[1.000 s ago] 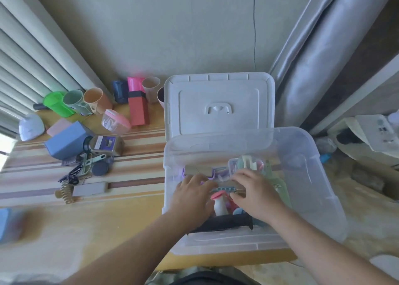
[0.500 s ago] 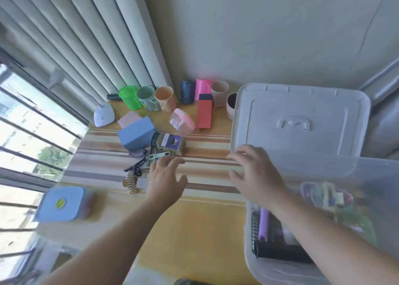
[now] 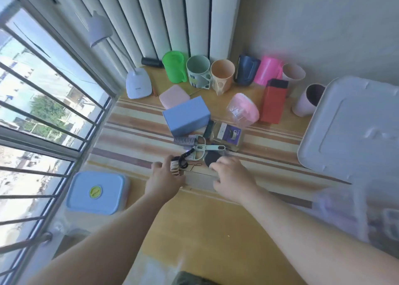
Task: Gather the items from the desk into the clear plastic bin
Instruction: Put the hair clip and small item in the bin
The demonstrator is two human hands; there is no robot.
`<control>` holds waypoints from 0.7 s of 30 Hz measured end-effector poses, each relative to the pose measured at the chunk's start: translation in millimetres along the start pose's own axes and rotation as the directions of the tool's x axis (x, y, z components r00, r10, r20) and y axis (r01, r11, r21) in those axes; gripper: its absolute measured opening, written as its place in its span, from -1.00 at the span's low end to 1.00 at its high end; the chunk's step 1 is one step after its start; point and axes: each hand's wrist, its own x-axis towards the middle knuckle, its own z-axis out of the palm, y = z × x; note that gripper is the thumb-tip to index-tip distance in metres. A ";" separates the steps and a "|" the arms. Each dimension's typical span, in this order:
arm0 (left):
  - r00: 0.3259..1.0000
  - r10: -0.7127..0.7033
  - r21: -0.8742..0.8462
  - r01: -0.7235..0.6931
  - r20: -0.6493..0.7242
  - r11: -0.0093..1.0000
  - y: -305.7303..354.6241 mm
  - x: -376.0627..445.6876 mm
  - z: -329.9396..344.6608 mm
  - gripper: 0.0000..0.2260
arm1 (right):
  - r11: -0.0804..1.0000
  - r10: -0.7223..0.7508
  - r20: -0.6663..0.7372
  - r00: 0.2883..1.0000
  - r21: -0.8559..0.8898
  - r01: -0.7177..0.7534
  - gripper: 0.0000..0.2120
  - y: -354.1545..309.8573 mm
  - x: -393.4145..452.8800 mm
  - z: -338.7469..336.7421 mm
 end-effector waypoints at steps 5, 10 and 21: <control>0.997 0.004 0.001 -0.004 0.073 1.000 -4.5 17.3 10.3 -0.10 | 0.996 0.043 0.090 0.995 -0.081 -0.036 -0.63 -20.4 16.4 26.9; 0.997 0.044 -0.031 -0.042 0.062 0.999 -17.5 11.7 8.8 -0.34 | 0.989 0.070 0.117 0.991 -0.139 -0.053 -0.53 -22.2 21.1 49.3; 0.990 0.119 -0.201 -0.101 0.078 0.974 -56.2 -18.8 3.1 -0.61 | 0.971 0.161 0.088 0.983 0.162 -0.173 -0.58 -9.1 -6.3 55.5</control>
